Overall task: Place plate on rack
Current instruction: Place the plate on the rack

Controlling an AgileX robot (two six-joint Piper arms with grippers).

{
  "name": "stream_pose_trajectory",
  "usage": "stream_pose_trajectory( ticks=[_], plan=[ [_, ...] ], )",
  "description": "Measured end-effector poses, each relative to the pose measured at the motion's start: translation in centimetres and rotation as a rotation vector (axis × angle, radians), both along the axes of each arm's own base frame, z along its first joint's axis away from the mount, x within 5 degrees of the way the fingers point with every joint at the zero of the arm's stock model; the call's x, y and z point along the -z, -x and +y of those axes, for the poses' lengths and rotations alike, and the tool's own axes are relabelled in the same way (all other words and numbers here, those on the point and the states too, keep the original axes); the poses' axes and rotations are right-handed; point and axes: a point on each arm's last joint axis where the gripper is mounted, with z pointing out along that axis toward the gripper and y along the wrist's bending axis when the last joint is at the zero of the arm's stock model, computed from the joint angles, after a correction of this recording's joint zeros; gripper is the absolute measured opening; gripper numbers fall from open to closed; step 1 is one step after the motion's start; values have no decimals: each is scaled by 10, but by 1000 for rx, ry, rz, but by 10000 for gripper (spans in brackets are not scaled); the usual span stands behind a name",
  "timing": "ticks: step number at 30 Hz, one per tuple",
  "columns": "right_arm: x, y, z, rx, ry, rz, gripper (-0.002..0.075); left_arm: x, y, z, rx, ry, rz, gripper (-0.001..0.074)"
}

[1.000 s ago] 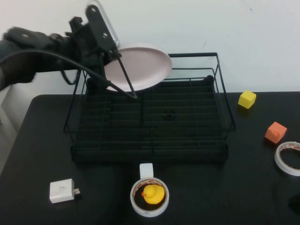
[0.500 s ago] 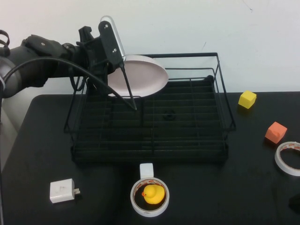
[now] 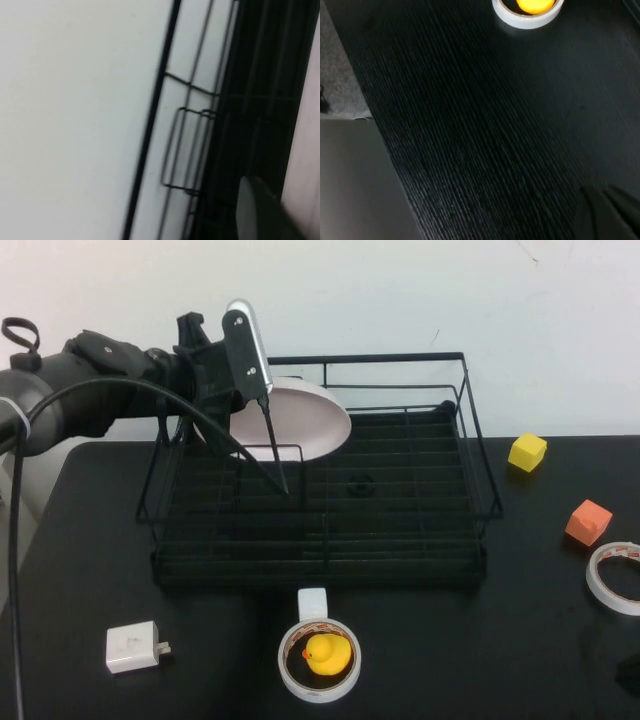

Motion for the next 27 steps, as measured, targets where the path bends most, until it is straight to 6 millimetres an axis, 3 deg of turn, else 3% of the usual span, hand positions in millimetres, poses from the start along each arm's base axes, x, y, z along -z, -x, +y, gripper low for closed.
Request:
stream_pose_trajectory(
  ticks=[10,27],
  plan=[
    [0,-1,0,5,-5,-6,5,-53,6,7,-85,56,-160,92],
    [-1,0,1,4,-21,6,5,-49,14,-2,-15,137,-40,92]
  ],
)
